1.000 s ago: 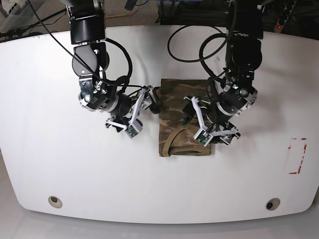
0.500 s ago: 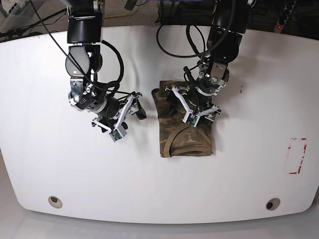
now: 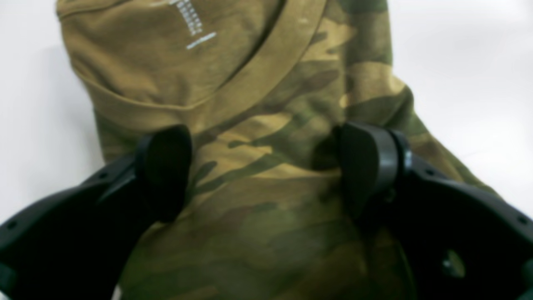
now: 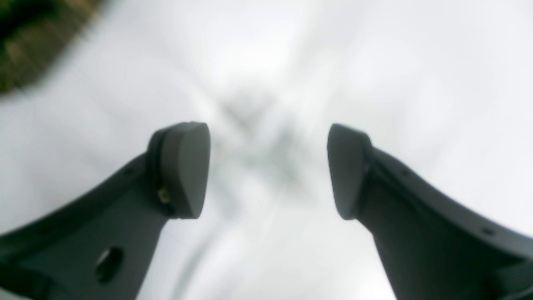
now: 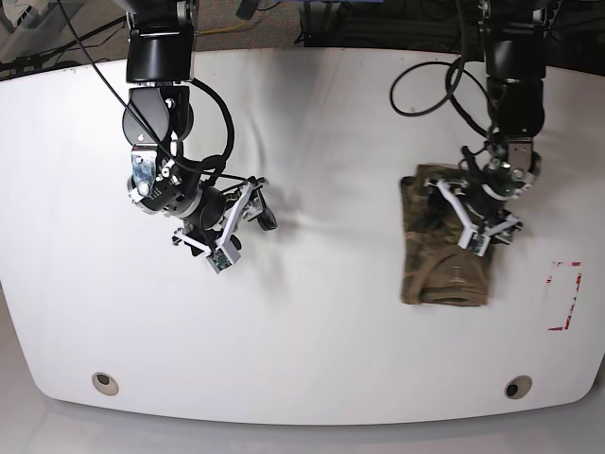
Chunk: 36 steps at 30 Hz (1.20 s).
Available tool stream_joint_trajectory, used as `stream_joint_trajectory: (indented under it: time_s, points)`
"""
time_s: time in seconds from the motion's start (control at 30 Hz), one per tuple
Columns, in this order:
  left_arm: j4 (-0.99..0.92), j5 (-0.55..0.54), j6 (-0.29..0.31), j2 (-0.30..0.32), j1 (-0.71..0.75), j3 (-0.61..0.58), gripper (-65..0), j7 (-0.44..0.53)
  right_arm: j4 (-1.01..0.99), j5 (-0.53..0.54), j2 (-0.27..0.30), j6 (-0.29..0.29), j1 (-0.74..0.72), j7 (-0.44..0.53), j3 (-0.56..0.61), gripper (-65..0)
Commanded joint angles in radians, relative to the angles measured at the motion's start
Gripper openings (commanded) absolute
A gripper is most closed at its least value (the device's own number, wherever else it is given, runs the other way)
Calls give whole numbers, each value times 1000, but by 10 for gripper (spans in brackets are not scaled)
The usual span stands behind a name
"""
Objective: Fold the T-shirt properly
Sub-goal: 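Grasp the folded bundle with the left gripper and slide it to the table edge, then release the bundle and lift both grippers away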
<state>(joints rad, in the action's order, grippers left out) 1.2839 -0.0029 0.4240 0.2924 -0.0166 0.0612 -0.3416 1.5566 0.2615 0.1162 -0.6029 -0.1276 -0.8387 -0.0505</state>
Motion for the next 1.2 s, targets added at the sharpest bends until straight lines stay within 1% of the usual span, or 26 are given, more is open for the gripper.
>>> stream_joint_trajectory:
  time_s: [0.0,0.13,0.2,0.23,0.33,0.43,0.57,0.67,0.83,0.87,0.97,1.0,1.03,1.1,1.17]
  points:
    - [-17,88,25,90,36,52,-142,-107,41,15,4,-2,-24,20,-2,-235]
    - [-33,86,69,193,73,121,-143,-107,74,15,3,-2,-16,19,-2,-235]
    - [-33,86,105,245,106,174,-143,-107,91,15,3,-2,-11,19,1,-235]
    - [-33,86,121,261,122,202,-143,-104,92,15,3,-2,-5,19,1,-235]
    - [-30,86,167,301,163,285,-143,-104,97,15,3,-2,3,19,1,-235]
    - [-23,86,210,325,194,349,-144,-103,97,14,3,-2,7,19,1,-235]
    - [-8,85,274,330,198,429,-144,-103,97,14,4,-2,12,19,-1,-235]
    - [78,85,274,328,205,484,-144,-106,97,9,4,-2,29,25,-2,-235]
    - [227,85,274,314,201,487,-144,-107,97,5,9,1,29,31,-4,-235]
    - [237,85,274,302,200,487,-144,-107,97,5,18,4,32,42,-4,-235]
    - [279,85,274,247,183,481,-144,-83,92,3,46,7,38,120,-4,-235]
    - [288,85,256,219,165,460,-144,-49,89,-1,58,8,49,160,-4,-235]
    - [290,90,218,192,146,421,-144,0,78,-23,75,10,58,215,-4,-235]
    - [270,91,155,166,132,352,-144,85,54,-81,84,22,67,312,-4,-235]
    - [230,88,45,153,131,262,-144,201,11,-181,84,54,79,454,-4,-235]
